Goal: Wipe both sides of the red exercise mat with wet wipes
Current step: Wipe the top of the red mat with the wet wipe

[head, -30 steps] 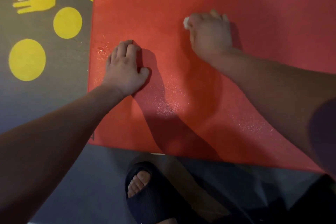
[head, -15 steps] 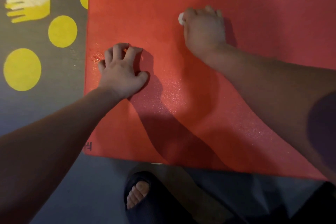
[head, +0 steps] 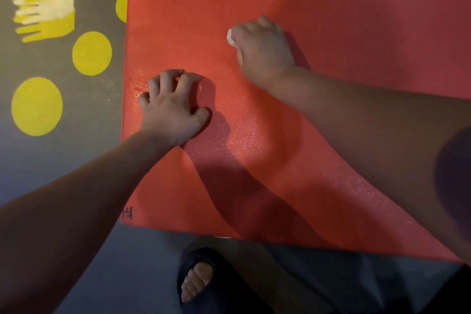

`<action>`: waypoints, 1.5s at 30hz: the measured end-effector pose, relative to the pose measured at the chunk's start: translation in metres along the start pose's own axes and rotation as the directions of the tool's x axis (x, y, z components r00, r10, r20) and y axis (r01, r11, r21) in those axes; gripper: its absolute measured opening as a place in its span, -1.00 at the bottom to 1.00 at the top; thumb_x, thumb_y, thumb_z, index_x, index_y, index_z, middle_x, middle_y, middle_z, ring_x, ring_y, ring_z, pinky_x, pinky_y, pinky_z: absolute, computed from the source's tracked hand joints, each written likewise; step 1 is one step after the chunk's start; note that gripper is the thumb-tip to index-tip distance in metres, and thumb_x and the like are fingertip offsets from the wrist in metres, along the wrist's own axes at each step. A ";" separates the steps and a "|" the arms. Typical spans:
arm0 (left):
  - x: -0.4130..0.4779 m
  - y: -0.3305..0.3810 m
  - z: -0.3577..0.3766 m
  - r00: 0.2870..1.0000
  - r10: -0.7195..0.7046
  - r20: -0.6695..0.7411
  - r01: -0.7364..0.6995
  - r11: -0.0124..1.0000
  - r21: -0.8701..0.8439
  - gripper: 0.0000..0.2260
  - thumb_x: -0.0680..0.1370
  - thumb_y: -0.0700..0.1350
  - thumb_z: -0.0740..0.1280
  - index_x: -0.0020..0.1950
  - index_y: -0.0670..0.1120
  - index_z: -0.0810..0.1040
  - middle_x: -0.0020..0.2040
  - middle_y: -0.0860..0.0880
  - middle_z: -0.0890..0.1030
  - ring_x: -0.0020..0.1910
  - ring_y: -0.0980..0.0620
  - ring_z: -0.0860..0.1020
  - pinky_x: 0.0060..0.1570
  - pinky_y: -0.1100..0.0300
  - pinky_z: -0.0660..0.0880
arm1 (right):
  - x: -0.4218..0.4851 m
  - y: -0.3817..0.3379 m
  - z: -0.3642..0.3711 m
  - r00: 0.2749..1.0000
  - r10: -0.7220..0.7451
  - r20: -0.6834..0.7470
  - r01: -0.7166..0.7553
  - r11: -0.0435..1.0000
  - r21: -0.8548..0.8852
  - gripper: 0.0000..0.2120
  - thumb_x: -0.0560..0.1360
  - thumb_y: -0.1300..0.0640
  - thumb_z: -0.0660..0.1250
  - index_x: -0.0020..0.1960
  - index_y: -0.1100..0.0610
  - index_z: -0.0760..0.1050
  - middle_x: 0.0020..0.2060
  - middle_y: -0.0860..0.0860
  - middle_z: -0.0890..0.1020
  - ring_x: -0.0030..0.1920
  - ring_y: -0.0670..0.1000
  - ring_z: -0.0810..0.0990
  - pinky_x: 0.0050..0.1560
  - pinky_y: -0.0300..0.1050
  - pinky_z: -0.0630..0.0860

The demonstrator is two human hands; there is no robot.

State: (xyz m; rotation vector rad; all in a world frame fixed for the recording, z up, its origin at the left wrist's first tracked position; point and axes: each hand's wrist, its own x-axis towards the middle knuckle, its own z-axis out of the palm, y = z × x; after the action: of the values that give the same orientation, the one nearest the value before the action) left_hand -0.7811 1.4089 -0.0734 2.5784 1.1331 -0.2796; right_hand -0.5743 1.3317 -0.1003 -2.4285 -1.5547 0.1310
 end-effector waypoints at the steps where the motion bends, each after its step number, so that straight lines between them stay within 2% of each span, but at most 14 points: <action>1: -0.001 -0.001 0.000 1.000 0.004 0.002 -0.004 1.000 -0.001 -0.44 0.42 0.16 0.37 0.40 0.22 0.32 0.43 0.03 0.28 0.43 -0.14 0.21 0.38 -0.22 0.19 | -0.010 -0.007 0.002 0.996 -0.083 0.040 0.082 0.996 0.026 -0.78 0.53 0.14 0.17 0.12 0.03 0.52 -0.01 0.08 0.62 0.10 0.20 0.52 0.01 0.05 0.37; 4: -0.003 -0.005 0.003 1.000 0.014 0.003 -0.014 1.000 0.003 -0.42 0.41 0.20 0.34 0.41 0.24 0.30 0.45 0.02 0.27 0.44 -0.15 0.21 0.37 -0.24 0.19 | -0.054 -0.012 0.000 0.880 -0.449 0.153 0.439 0.893 0.096 -0.78 0.54 0.12 0.21 0.14 0.03 0.52 -0.08 0.03 0.58 0.02 0.16 0.52 -0.01 0.02 0.38; 6: -0.003 -0.006 0.003 1.000 0.018 0.004 -0.018 1.000 0.006 -0.42 0.41 0.21 0.34 0.42 0.25 0.29 0.45 0.03 0.27 0.44 -0.15 0.21 0.38 -0.25 0.19 | -0.062 -0.004 -0.007 0.794 -0.578 0.188 0.566 0.816 0.118 -0.81 0.55 0.09 0.22 0.12 0.01 0.53 -0.13 0.00 0.56 -0.01 0.13 0.51 0.00 0.01 0.38; 8: -0.002 -0.006 0.002 1.000 0.020 0.009 -0.020 1.000 0.008 -0.41 0.41 0.21 0.34 0.42 0.25 0.29 0.46 0.03 0.27 0.44 -0.15 0.21 0.38 -0.25 0.20 | -0.042 0.006 -0.011 0.822 -0.538 0.186 0.539 0.841 0.053 -0.82 0.55 0.07 0.18 0.08 -0.02 0.52 -0.12 0.01 0.58 0.01 0.15 0.52 0.02 0.04 0.37; 11: -0.001 -0.005 0.000 1.000 0.017 0.021 -0.017 1.000 0.009 -0.42 0.41 0.21 0.35 0.42 0.25 0.30 0.45 0.03 0.26 0.44 -0.15 0.21 0.38 -0.25 0.20 | 0.004 0.016 -0.007 0.970 -0.237 0.044 0.239 0.970 -0.044 -0.79 0.55 0.10 0.14 0.09 0.00 0.52 -0.01 0.07 0.62 0.10 0.21 0.52 0.04 0.06 0.38; 13: -0.002 -0.005 0.000 1.000 0.021 0.020 -0.021 1.000 0.015 -0.41 0.40 0.22 0.34 0.42 0.25 0.30 0.46 0.03 0.27 0.44 -0.16 0.21 0.38 -0.25 0.20 | 0.016 0.011 -0.003 0.995 -0.100 0.009 0.100 0.994 -0.046 -0.79 0.55 0.12 0.15 0.09 0.01 0.51 0.01 0.07 0.62 0.11 0.21 0.51 0.04 0.05 0.38; 16: -0.002 -0.004 0.000 1.000 0.018 0.025 -0.019 1.000 0.018 -0.41 0.42 0.21 0.35 0.43 0.25 0.30 0.46 0.02 0.27 0.45 -0.16 0.21 0.38 -0.24 0.20 | -0.007 -0.009 0.001 0.973 -0.221 0.073 0.221 0.975 0.010 -0.78 0.53 0.15 0.17 0.11 0.05 0.51 -0.03 0.10 0.61 0.07 0.22 0.52 0.00 0.06 0.40; 22: -0.002 0.002 -0.003 0.999 0.000 0.033 -0.001 1.000 0.021 -0.43 0.43 0.17 0.37 0.42 0.23 0.30 0.46 0.02 0.25 0.45 -0.16 0.20 0.38 -0.23 0.19 | -0.109 -0.006 -0.010 0.842 -0.502 0.197 0.476 0.864 0.166 -0.69 0.52 0.18 0.29 0.26 0.06 0.49 -0.09 -0.01 0.59 -0.01 0.12 0.52 0.02 0.01 0.43; 27: -0.003 0.007 -0.006 0.998 -0.017 0.053 0.015 0.999 0.046 -0.44 0.44 0.14 0.36 0.42 0.20 0.30 0.43 -0.02 0.27 0.43 -0.18 0.21 0.38 -0.24 0.20 | -0.116 0.028 -0.019 0.730 -0.646 0.221 0.626 0.763 0.161 -0.79 0.54 0.19 0.24 0.16 0.03 0.46 -0.17 -0.03 0.50 -0.10 0.08 0.45 -0.04 -0.04 0.37; 30: -0.004 0.011 -0.007 0.997 -0.026 0.070 0.022 0.998 0.053 -0.42 0.45 0.13 0.36 0.45 0.18 0.30 0.47 -0.02 0.25 0.45 -0.18 0.21 0.38 -0.24 0.21 | -0.081 0.053 -0.021 0.876 -0.467 0.117 0.465 0.884 0.042 -0.83 0.57 0.14 0.22 0.13 0.03 0.50 -0.12 0.07 0.58 -0.07 0.18 0.53 -0.07 0.02 0.42; 32: -0.006 0.013 -0.007 0.996 -0.033 0.081 0.029 0.998 0.057 -0.41 0.46 0.12 0.36 0.47 0.16 0.29 0.50 -0.03 0.24 0.47 -0.18 0.19 0.39 -0.24 0.22 | -0.058 0.065 -0.026 0.979 -0.202 0.010 0.202 0.978 -0.057 -0.82 0.56 0.13 0.19 0.11 0.05 0.51 -0.08 0.15 0.61 -0.03 0.24 0.55 -0.05 0.08 0.41; 35: -0.008 0.017 -0.008 0.994 -0.048 0.099 0.042 0.997 0.064 -0.39 0.48 0.10 0.34 0.52 0.15 0.26 0.53 -0.04 0.21 0.50 -0.18 0.18 0.40 -0.25 0.23 | -0.051 0.062 -0.025 0.995 0.088 -0.045 -0.091 0.993 -0.076 -0.80 0.56 0.13 0.17 0.12 0.10 0.50 -0.02 0.17 0.59 0.04 0.26 0.52 -0.01 0.10 0.38; 42: -0.009 0.020 -0.008 0.989 -0.064 0.131 0.055 0.996 0.076 -0.34 0.48 0.11 0.34 0.55 0.14 0.21 0.56 -0.05 0.18 0.52 -0.18 0.16 0.41 -0.25 0.23 | -0.139 0.003 -0.017 0.949 -0.247 0.195 0.232 0.968 0.096 -0.74 0.52 0.18 0.32 0.20 0.09 0.51 -0.08 0.07 0.60 -0.04 0.17 0.56 -0.07 0.03 0.52; 45: -0.009 0.023 -0.008 0.988 -0.070 0.134 0.060 0.995 0.079 -0.33 0.48 0.10 0.35 0.56 0.11 0.20 0.55 -0.07 0.18 0.52 -0.19 0.16 0.41 -0.24 0.23 | -0.127 -0.007 -0.032 0.939 -0.207 0.276 0.102 0.931 0.352 -0.91 0.62 0.07 0.22 -0.01 -0.01 0.50 -0.20 -0.01 0.64 -0.18 -0.02 0.55 -0.11 -0.10 0.48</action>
State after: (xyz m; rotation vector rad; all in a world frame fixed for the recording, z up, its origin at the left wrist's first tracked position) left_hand -0.7694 1.3907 -0.0585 2.5446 1.1791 -0.5154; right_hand -0.6275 1.2140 -0.0755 -2.0821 -1.6824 0.7157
